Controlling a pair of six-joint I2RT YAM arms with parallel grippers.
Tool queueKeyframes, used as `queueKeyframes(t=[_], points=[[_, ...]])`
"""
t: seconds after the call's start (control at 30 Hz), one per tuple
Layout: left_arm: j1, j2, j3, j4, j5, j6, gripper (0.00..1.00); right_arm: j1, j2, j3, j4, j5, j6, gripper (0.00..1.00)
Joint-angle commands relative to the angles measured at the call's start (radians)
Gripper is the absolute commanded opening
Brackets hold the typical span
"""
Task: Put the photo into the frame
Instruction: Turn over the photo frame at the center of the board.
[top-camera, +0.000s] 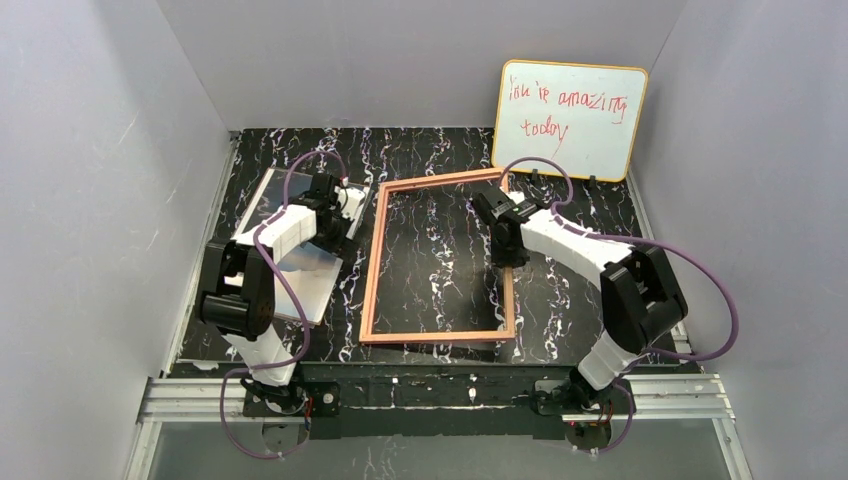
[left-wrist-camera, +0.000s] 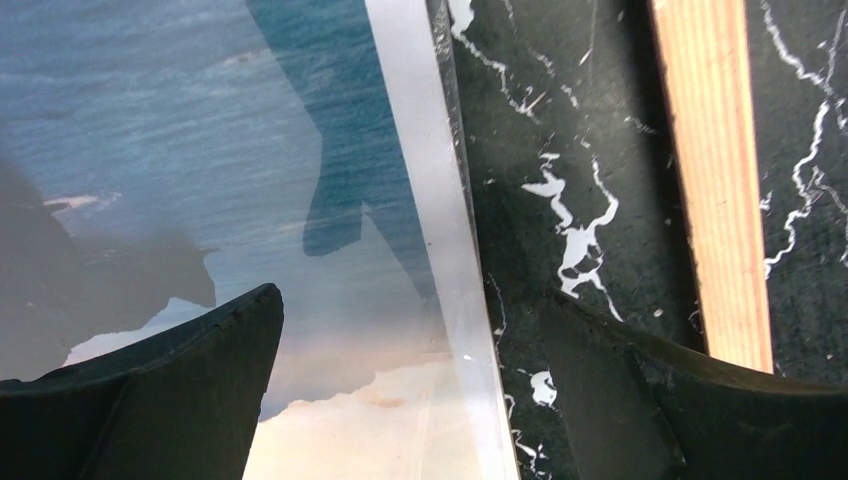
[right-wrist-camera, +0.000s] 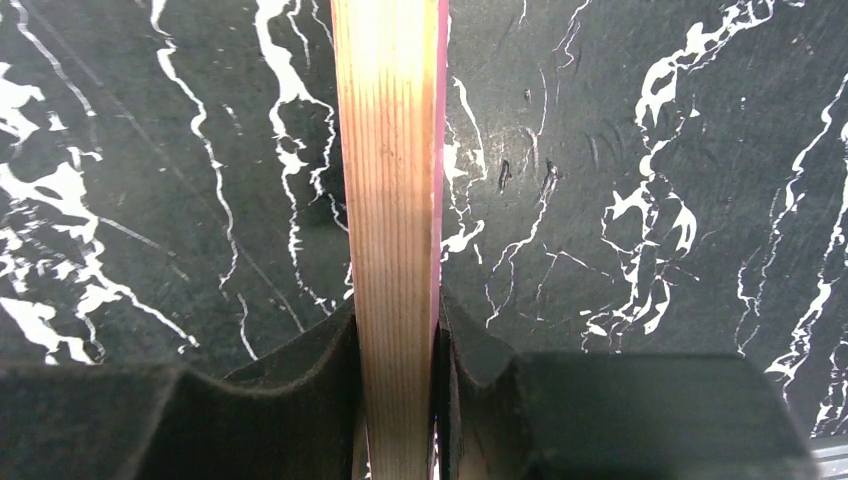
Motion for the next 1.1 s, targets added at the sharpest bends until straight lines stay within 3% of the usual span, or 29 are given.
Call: queueKeyframes(t=[0.0, 0.27, 0.57, 0.87, 1.07], points=[[-0.034, -0.015, -0.001, 0.038, -0.043, -0.019, 0.98, -0.01, 0.009, -0.038, 0.129, 0.011, -0.037, 0.01], [-0.064, 0.019, 0.0, 0.053, -0.064, -0.021, 0.98, -0.027, 0.08, -0.057, 0.223, -0.047, -0.149, 0.04], [-0.067, 0.017, -0.014, 0.057, -0.08, 0.0, 0.98, -0.104, 0.194, -0.022, 0.225, -0.068, -0.159, 0.05], [-0.068, 0.013, -0.007, 0.052, -0.064, 0.004, 0.98, -0.124, 0.221, 0.007, 0.247, -0.152, -0.215, 0.31], [-0.067, 0.014, -0.007, 0.043, -0.055, 0.007, 0.98, -0.125, 0.217, 0.034, 0.24, -0.192, -0.247, 0.56]])
